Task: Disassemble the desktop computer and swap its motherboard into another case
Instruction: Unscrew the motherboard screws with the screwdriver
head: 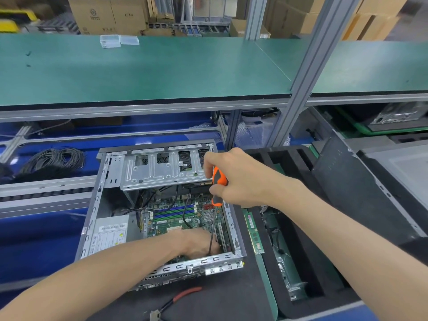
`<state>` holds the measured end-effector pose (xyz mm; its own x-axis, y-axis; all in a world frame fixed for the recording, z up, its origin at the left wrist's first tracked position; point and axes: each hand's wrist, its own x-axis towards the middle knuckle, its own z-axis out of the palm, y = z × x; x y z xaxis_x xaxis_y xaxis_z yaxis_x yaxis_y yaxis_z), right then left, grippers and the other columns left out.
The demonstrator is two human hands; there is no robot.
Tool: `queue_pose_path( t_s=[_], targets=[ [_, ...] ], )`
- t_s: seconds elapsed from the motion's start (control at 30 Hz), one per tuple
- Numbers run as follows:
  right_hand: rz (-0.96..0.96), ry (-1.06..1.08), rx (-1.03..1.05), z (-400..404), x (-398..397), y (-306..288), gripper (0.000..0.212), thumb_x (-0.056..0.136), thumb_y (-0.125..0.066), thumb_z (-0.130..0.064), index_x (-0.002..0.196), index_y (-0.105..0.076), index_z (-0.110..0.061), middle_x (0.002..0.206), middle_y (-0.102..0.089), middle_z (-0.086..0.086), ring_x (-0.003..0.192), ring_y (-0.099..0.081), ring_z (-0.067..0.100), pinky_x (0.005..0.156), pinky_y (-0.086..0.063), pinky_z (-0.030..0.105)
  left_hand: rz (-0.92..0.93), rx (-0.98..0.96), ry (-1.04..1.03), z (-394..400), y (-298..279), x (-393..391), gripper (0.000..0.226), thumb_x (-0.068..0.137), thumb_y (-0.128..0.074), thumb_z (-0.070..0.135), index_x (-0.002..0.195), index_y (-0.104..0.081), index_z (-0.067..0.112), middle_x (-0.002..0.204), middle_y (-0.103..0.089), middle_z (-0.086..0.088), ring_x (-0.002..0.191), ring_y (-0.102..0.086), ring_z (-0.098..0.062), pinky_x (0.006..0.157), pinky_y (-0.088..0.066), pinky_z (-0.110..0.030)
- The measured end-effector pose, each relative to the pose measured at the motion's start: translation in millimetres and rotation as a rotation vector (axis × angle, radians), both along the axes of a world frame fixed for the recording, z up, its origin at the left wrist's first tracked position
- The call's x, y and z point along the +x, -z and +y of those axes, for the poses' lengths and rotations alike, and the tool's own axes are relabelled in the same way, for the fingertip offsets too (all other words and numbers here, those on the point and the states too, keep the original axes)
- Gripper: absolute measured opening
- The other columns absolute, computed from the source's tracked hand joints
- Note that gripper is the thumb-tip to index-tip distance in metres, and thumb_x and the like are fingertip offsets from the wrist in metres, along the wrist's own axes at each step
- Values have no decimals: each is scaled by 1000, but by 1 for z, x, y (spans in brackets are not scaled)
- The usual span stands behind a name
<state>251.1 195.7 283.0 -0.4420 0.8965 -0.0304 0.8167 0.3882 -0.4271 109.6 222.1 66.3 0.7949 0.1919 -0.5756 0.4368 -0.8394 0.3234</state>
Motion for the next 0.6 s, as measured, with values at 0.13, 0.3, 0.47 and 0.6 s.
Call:
queue_pose_path(
  t_s=[0.13,0.3,0.47,0.6],
  targets=[
    [-31,32,52,5,5,-7,19,81,-68,-14,92,-54,-21,66,-53,-14,67,-50,-1,57,-46,30,-29,-13,4,5,7,-1,17,78,-49,0,82,-62,11,70,-59,-4,65,-59,-25,59,-53,-38],
    [-92,58,78,10,12,-5,20,77,-65,-12,90,-53,-22,65,-49,-12,65,-45,2,52,-37,27,-45,-113,-85,3,13,-2,16,83,-55,6,82,-59,21,72,-58,5,70,-59,-19,63,-51,-33],
    [-116,73,84,11,15,2,21,77,-65,-13,88,-50,-24,67,-48,-11,67,-46,4,51,-32,25,-241,-742,-717,19,6,-22,12,96,-57,14,85,-60,18,60,-50,7,47,-44,-10,51,-34,-24],
    [-115,75,80,13,16,3,23,77,-65,-13,87,-49,-25,69,-51,-10,67,-48,5,52,-35,27,-523,-1367,-1160,22,11,-34,18,102,-43,6,86,-46,14,56,-23,5,41,-18,-10,35,-18,-20]
  ],
)
